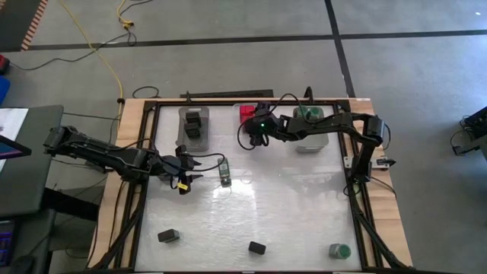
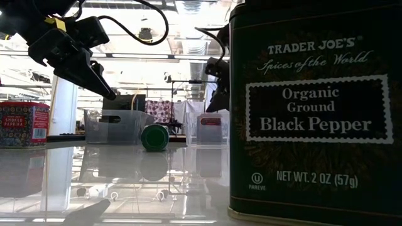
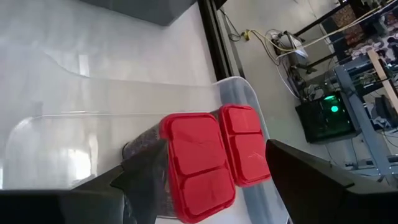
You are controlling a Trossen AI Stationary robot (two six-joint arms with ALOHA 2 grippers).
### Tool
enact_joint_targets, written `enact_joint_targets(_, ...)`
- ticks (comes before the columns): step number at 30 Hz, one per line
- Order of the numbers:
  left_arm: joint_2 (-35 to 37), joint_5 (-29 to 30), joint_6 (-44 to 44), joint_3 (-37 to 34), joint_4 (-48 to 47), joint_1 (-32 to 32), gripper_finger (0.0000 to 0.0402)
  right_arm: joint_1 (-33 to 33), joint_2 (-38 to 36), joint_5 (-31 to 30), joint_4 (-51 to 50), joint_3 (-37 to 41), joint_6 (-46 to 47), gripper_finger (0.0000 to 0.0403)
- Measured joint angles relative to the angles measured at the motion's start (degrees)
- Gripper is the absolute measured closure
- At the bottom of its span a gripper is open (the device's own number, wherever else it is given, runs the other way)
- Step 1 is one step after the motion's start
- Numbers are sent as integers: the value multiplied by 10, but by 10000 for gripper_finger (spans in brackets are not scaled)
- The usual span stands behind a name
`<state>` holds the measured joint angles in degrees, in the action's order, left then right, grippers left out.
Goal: Sort spices by type
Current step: Put the black seasoning can into the black bin
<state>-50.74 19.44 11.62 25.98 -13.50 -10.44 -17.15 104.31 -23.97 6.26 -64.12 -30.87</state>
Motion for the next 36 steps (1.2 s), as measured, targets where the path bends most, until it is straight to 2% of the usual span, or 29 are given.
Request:
enact_joint_targets(6, 0, 0, 0, 0, 0, 0, 198, 30, -7, -24, -9, 0, 0, 97)
enact_joint_targets(11, 0, 0, 1, 0, 0, 0, 198, 83, -57, -141, -50, 0, 39, 97)
enact_joint_targets(13, 0, 0, 2, 0, 0, 0, 198, 107, -91, -163, -94, 0, 86, 97)
enact_joint_targets(16, 0, 0, 2, 0, 0, 0, 198, 145, -147, -161, -198, 0, 187, 97)
enact_joint_targets(19, 0, 0, 2, 0, 0, 0, 198, 180, -202, -119, -312, 4, 308, 97)
enact_joint_targets(21, 0, 0, 2, 0, 0, 0, 198, 208, -240, -98, -340, 32, 375, 97)
enact_joint_targets(25, 0, 0, 2, 0, 0, 0, 198, 283, -308, -99, -325, 130, 469, 97)
enact_joint_targets(29, 0, 0, 2, 0, 0, 0, 198, 354, -362, -130, -265, 220, 549, 97)
enact_joint_targets(33, 0, 0, 2, 0, 0, 0, 198, 398, -388, -149, -235, 272, 597, 97)
enact_joint_targets(36, 0, 0, 2, 0, 0, 0, 198, 404, -393, -150, -234, 284, 632, 97)
